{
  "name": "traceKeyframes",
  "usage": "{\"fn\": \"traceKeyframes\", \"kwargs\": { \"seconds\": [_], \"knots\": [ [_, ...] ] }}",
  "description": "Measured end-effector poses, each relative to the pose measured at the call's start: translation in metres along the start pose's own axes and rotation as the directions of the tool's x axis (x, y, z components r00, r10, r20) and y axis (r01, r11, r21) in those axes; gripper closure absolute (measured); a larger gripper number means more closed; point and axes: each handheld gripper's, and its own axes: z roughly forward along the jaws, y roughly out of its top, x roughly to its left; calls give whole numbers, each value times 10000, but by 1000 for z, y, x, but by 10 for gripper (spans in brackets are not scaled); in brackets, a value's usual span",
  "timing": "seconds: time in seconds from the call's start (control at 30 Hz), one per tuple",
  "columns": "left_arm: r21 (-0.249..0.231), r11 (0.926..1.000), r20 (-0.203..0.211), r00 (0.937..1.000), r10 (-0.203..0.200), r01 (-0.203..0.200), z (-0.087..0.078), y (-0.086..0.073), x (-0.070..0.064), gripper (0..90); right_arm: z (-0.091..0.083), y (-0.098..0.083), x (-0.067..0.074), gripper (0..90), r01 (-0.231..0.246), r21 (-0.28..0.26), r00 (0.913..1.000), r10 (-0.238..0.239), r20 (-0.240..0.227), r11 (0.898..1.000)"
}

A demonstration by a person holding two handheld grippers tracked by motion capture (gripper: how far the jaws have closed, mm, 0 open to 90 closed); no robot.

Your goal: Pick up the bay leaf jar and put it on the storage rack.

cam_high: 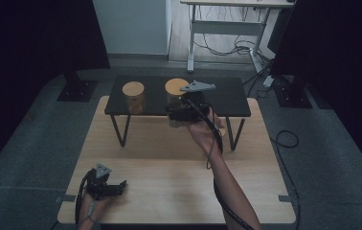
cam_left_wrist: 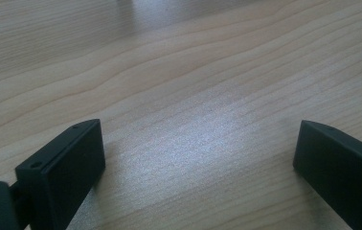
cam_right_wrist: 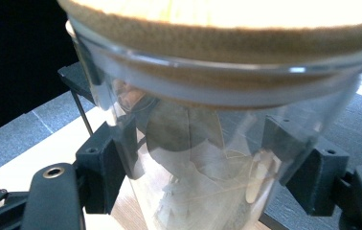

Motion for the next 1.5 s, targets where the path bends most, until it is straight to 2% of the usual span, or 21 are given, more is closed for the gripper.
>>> {"fn": "traceKeyframes", "kwargs": {
  "seconds": [0.3, 0.57, 0.73, 1.5],
  "knots": [
    [4, 10000, 2, 10000, -2, 2, 0, 0, 0, 32, -3, 8, 0, 253, 53, -115, 9999, -52, 102, 9999],
    [7, 10000, 6, 10000, -3, 3, 0, 0, 0, 32, 3, 9, -3, 253, 139, -36, 9996, -138, 264, 9999],
    [6, 10000, 9, 10000, -6, 6, 0, 0, 0, 32, 6, 9, -6, 253, 92, -98, 9997, -90, 207, 9999],
    [27, 10000, 7, 10000, -2, 2, 0, 0, 0, 32, 24, 18, -25, 253, -134, -168, 9997, 137, 224, 9998]
  ]
}}
